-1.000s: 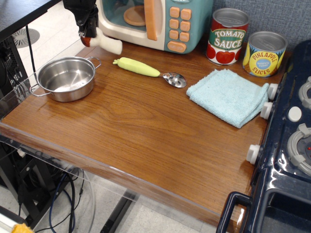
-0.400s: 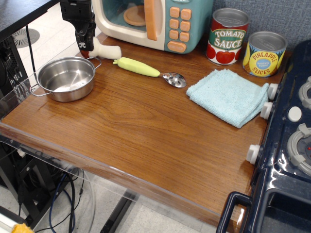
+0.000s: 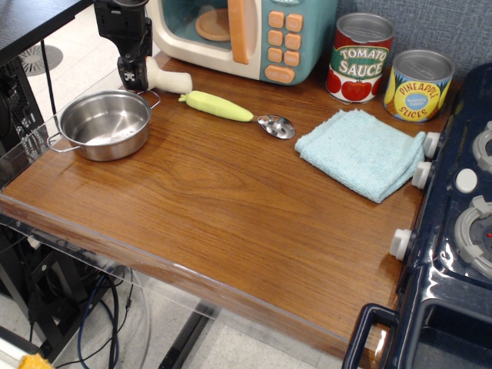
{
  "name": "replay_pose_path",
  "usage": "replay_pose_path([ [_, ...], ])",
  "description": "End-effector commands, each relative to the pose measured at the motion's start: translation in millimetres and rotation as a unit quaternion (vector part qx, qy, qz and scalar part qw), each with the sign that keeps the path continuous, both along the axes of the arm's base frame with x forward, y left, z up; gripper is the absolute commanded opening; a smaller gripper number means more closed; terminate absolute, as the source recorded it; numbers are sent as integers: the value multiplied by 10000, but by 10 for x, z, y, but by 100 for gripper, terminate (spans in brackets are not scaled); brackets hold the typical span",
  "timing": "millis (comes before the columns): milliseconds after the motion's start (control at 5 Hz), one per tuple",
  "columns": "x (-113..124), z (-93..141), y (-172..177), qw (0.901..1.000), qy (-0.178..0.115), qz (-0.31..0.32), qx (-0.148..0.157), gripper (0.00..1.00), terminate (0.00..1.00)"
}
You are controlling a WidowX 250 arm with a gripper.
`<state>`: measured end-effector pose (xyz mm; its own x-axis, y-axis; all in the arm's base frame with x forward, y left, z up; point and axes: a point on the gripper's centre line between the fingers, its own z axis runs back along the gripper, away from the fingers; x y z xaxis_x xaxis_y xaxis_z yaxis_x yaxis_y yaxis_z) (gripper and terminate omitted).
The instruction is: Put the mushroom between the pot and microwave
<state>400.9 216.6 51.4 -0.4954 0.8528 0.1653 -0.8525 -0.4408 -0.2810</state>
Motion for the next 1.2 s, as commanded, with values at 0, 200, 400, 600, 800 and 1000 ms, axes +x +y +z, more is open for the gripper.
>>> replay_pose_path([
  [0, -207, 789, -27, 9974, -694, -102, 157, 100, 0],
  [200, -260, 996, -80, 9951, -943, -233, 164, 100, 0],
  [400, -260, 996, -80, 9951, -943, -233, 164, 100, 0],
  [600, -260, 996, -80, 9951, -943, -233, 164, 100, 0],
  [800, -260, 996, -80, 9951, -943, -233, 164, 100, 0],
  [1000, -260, 996, -80, 9951, -943, -233, 164, 100, 100],
])
